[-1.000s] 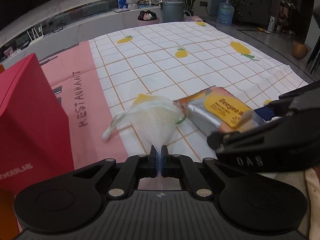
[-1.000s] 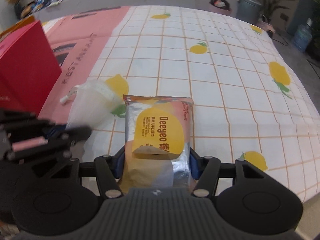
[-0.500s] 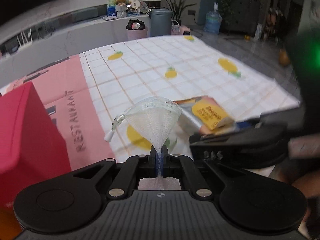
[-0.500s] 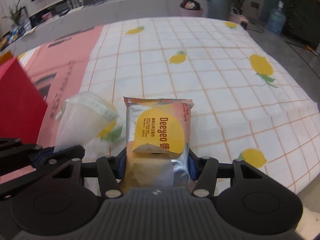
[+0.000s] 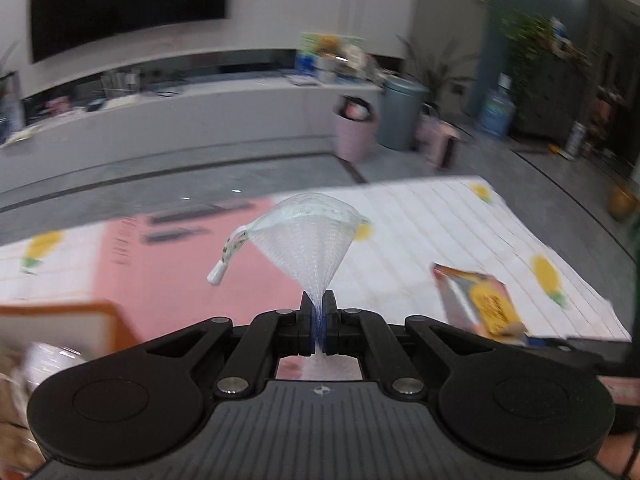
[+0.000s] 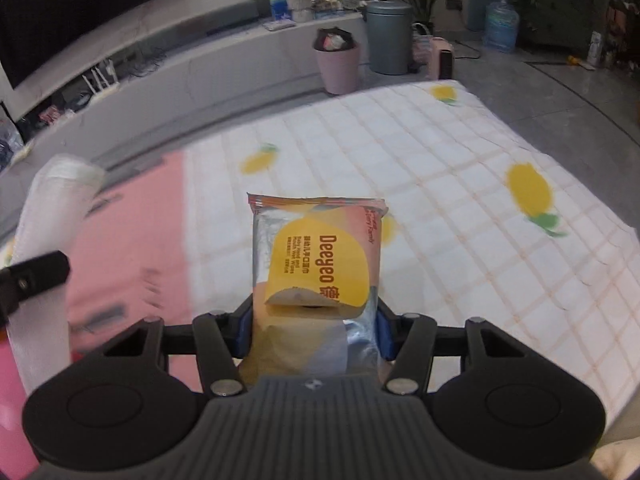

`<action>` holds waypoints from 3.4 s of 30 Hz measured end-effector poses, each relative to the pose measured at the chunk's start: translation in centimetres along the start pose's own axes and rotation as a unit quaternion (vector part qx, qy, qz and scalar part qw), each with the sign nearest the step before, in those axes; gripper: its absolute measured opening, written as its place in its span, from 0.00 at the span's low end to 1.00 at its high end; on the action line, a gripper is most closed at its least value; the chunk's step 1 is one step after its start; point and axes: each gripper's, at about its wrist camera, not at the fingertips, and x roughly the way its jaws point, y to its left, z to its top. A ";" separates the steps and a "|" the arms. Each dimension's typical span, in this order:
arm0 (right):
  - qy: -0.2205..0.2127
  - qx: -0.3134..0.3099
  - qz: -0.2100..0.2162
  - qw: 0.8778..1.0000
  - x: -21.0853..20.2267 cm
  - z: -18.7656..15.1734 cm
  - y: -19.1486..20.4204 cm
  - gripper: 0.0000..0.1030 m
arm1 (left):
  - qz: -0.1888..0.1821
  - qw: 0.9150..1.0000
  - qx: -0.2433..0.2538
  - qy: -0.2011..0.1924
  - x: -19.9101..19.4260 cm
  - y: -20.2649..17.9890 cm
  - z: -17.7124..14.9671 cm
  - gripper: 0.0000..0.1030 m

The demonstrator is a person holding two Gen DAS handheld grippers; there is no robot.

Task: Organize soft objects

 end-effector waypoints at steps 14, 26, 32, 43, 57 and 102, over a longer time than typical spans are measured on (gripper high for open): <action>-0.034 -0.091 0.181 0.979 -6.1 1.3 19.2 0.54 | 0.109 0.994 -0.005 -0.008 -9.3 13.7 -2.0 0.02; 0.028 -0.242 0.204 0.948 -5.3 -6.2 29.5 0.54 | 0.062 0.996 -0.053 0.035 -8.8 18.5 -9.8 0.02; 0.032 -0.302 0.136 0.943 -2.4 -8.4 31.7 0.54 | 0.032 0.998 -0.055 0.011 -9.2 19.9 -11.1 0.02; 0.047 -0.367 0.026 0.929 -0.1 -9.9 34.7 0.78 | 0.040 0.998 -0.045 0.003 -9.8 20.5 -12.3 0.02; 0.041 -0.363 0.082 0.927 -3.3 -7.8 32.9 0.06 | 0.034 0.997 -0.048 0.055 -11.1 21.7 -12.4 0.03; -0.143 -0.225 0.148 0.952 -18.1 -8.2 18.8 0.69 | 0.149 0.973 -0.027 -0.171 -27.7 9.8 -11.1 0.89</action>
